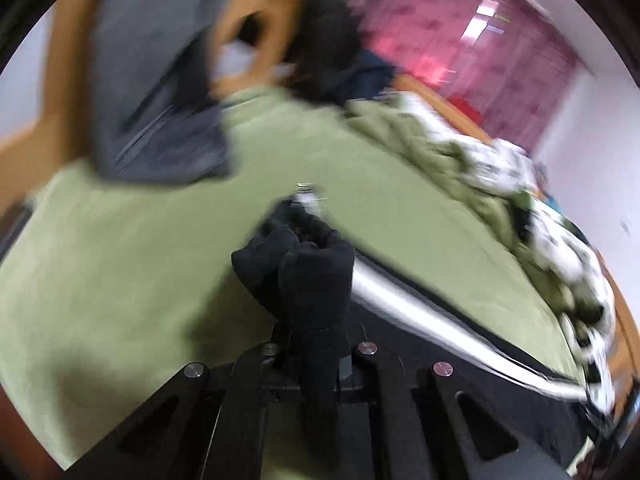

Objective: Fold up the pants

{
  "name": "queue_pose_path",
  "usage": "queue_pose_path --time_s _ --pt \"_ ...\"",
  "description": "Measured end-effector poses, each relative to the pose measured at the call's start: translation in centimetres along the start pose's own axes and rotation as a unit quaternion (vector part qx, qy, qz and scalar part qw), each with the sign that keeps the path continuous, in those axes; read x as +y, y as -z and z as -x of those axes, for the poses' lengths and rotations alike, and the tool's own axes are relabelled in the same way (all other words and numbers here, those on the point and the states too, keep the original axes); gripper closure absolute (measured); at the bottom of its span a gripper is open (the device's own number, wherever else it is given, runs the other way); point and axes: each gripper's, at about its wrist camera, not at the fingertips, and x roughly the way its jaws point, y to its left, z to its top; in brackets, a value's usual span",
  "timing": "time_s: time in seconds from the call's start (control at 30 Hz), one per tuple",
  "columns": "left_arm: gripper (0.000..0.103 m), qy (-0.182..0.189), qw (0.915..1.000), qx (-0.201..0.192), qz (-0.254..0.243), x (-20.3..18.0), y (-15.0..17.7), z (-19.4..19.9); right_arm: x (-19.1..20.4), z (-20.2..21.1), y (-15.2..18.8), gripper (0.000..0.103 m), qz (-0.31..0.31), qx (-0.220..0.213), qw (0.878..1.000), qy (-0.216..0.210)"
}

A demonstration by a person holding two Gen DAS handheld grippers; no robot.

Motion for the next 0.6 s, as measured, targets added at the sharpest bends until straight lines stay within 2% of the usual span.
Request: queue_pose_path --time_s 0.17,0.27,0.37,0.5,0.6 --pt "0.095 0.023 0.9953 -0.031 -0.089 -10.0 0.7 1.9 -2.9 1.2 0.7 0.045 -0.034 -0.013 0.999 -0.012" --pt "0.095 0.079 0.9892 0.007 -0.123 -16.0 3.2 1.2 -4.7 2.3 1.4 0.045 -0.053 -0.024 0.998 -0.02" --pt "0.095 0.116 0.9801 0.047 -0.154 -20.9 7.2 0.0 -6.7 3.6 2.1 0.045 -0.076 -0.043 0.996 -0.025" --pt "0.095 0.175 0.961 0.114 -0.181 -25.6 13.6 -2.0 -9.4 4.0 3.1 0.045 -0.11 -0.046 0.992 -0.033" --pt "0.095 0.2 0.9437 0.163 -0.207 -28.2 18.2 -3.2 -11.0 3.5 3.9 0.045 -0.13 -0.035 0.99 -0.032"
